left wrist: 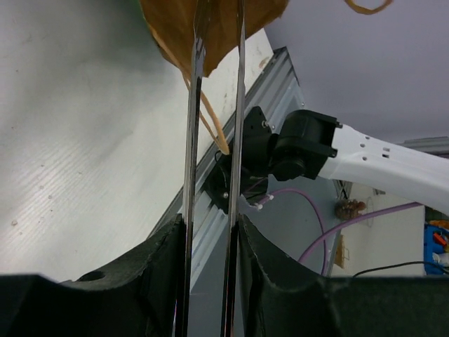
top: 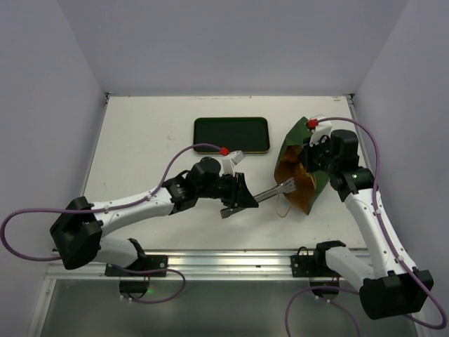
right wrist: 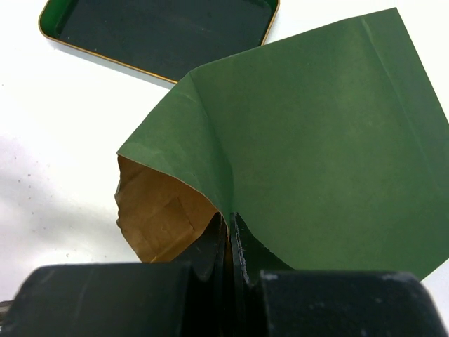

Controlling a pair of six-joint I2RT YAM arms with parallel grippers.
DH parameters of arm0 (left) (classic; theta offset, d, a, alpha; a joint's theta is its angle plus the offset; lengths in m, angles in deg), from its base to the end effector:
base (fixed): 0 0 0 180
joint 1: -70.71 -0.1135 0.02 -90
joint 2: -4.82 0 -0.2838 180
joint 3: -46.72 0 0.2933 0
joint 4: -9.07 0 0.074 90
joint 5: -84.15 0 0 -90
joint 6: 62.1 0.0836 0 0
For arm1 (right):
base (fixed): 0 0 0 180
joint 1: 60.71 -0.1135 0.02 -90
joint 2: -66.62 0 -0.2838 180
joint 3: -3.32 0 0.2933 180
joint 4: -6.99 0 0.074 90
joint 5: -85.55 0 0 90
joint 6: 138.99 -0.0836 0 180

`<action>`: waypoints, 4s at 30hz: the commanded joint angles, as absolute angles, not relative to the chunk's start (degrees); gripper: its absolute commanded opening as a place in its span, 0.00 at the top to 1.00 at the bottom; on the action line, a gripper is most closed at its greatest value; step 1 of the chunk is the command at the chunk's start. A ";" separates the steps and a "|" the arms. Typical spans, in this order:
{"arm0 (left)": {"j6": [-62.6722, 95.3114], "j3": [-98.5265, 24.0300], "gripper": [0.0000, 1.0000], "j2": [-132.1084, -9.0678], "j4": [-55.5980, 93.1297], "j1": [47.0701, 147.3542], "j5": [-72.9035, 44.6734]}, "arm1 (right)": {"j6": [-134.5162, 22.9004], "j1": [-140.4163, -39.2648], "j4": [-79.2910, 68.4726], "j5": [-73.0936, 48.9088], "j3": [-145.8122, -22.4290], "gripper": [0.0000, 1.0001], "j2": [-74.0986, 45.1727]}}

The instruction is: Take the fake bread out of the paper bag

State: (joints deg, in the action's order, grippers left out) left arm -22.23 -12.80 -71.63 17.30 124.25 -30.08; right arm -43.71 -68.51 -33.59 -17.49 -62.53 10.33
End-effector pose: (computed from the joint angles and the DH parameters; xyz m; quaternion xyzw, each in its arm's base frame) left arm 0.1923 -0.3180 0.2401 0.1370 0.8216 -0.5216 0.1846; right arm 0.2797 0.0574 0.3182 -0.1540 0.8528 0.1096 0.4868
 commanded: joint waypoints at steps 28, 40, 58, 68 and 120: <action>-25.36 -31.00 0.52 -89.93 18.23 125.73 -18.69 | -43.54 -68.18 -29.07 -19.30 -63.68 1.00 10.72; -25.98 -34.34 0.49 -93.00 19.55 125.65 -17.98 | -43.81 -68.18 -28.81 -19.66 -63.15 1.00 11.16; -26.07 -38.55 0.48 -96.69 22.70 125.73 -19.04 | -44.07 -68.18 -28.46 -20.27 -62.80 1.00 11.33; -24.57 -41.19 0.60 -99.77 24.47 125.65 -19.65 | -44.25 -68.18 -28.46 -20.36 -62.63 1.00 11.86; -3.56 -26.43 1.00 -60.71 45.40 102.81 -31.79 | -45.30 -66.16 -25.03 -9.02 -60.52 1.00 12.65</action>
